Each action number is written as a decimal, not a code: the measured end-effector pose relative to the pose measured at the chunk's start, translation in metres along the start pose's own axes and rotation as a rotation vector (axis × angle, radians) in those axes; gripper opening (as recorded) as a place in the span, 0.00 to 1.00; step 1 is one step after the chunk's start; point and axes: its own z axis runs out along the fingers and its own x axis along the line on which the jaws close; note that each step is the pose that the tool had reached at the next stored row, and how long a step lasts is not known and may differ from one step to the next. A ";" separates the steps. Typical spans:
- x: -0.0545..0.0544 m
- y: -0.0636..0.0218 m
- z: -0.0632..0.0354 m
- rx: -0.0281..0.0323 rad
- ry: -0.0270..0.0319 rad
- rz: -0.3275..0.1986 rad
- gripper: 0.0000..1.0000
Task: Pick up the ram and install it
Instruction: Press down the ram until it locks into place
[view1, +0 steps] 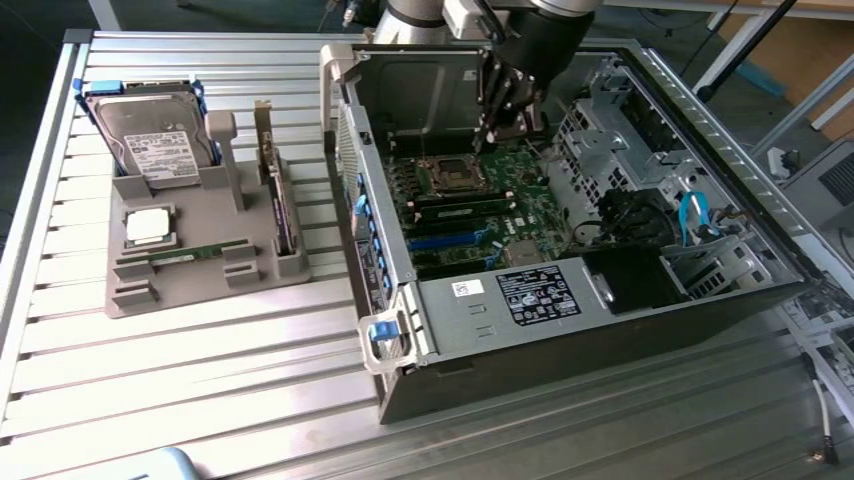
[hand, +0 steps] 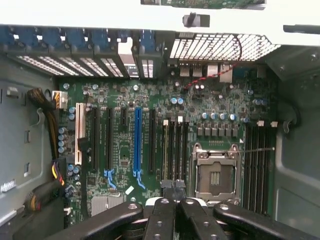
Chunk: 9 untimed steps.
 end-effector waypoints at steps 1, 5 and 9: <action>0.000 -0.0023 -0.0001 0.0000 0.0000 0.000 0.11; 0.000 -0.0115 -0.0004 0.0000 0.0000 0.000 0.11; 0.000 -0.0162 -0.0005 0.0000 0.0000 0.000 0.11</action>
